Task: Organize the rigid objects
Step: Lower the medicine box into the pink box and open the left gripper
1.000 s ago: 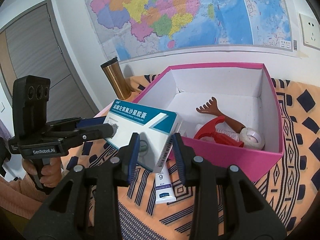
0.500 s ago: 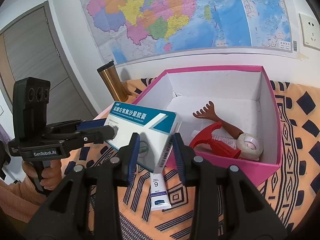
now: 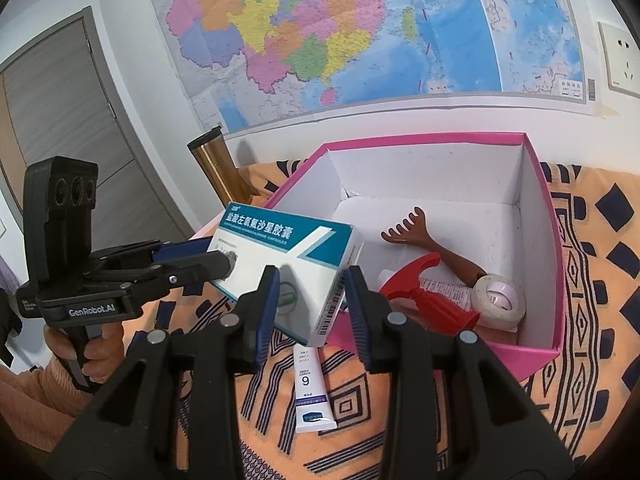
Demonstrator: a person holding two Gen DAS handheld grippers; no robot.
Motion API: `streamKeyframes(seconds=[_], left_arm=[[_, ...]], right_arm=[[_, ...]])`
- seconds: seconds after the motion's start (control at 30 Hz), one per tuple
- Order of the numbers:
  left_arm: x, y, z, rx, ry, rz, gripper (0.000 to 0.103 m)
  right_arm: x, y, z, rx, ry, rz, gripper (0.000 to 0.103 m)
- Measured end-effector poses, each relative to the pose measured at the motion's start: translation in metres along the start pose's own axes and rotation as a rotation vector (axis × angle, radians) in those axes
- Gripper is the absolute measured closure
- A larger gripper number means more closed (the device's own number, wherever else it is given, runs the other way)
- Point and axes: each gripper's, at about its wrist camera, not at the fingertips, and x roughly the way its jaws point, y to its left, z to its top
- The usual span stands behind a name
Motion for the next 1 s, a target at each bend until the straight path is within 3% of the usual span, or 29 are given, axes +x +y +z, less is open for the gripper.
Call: streamKeyframes(seconds=[1.0], left_arm=[[0.016, 0.006, 0.009, 0.002, 0.019, 0.027, 0.061]], right_arm=[[0.017, -0.009, 0.007, 0.038, 0.02, -0.014, 0.066]])
